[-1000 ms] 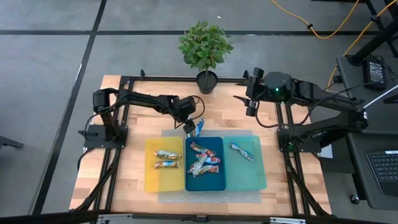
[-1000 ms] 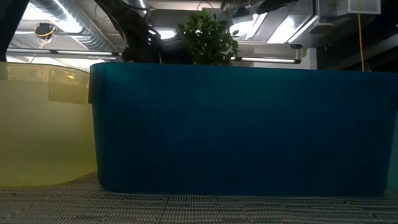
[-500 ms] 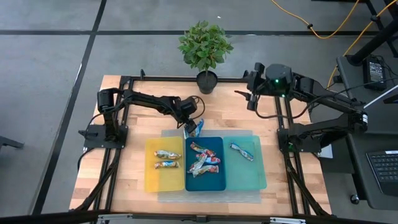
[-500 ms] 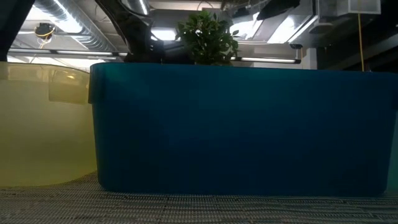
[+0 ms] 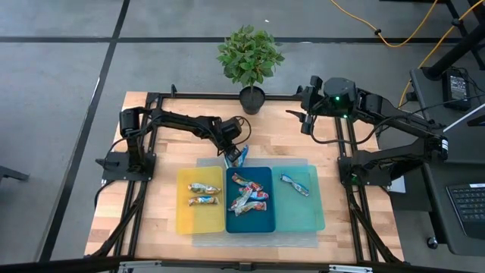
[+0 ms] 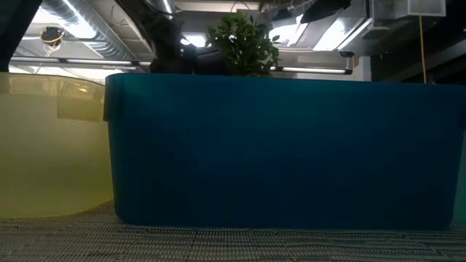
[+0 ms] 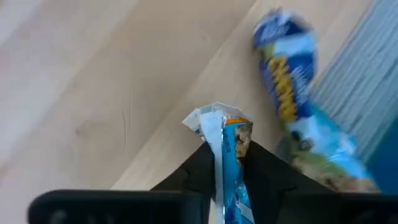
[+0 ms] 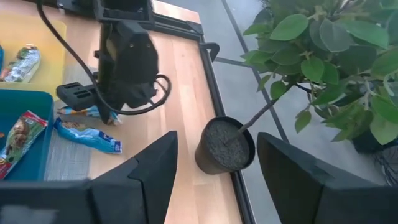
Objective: Pick and place Granola Bars by type
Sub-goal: Put the yellow granola bar into the yellow bin
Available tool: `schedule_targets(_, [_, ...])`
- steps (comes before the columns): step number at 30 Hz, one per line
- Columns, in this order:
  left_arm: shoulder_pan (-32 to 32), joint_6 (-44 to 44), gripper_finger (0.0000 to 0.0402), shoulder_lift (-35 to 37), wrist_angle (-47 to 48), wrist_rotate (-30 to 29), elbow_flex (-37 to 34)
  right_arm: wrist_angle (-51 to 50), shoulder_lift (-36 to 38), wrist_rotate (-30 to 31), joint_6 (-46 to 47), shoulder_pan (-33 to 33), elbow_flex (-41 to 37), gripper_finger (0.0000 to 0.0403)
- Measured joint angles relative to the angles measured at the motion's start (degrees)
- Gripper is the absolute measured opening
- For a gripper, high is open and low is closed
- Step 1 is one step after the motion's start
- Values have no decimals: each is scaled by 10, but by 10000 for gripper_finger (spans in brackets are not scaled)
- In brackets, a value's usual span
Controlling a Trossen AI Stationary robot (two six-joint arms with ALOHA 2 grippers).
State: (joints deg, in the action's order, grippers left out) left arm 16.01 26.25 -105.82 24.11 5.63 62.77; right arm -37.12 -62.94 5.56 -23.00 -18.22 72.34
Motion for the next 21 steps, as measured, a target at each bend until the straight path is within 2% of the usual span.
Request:
schedule_targets(8, [16, -55, 48, 47, 82, -16, 86, 0, 0, -13, 0, 0, 0, 222])
schedule_targets(14, [30, -83, 47, 134, 103, -19, 139, 0, 0, -13, -1, -1, 0, 222])
schedule_targets(21, [28, -110, 47, 244, 102, -68, 151, 2, 0, -13, -7, -2, 0, 222])
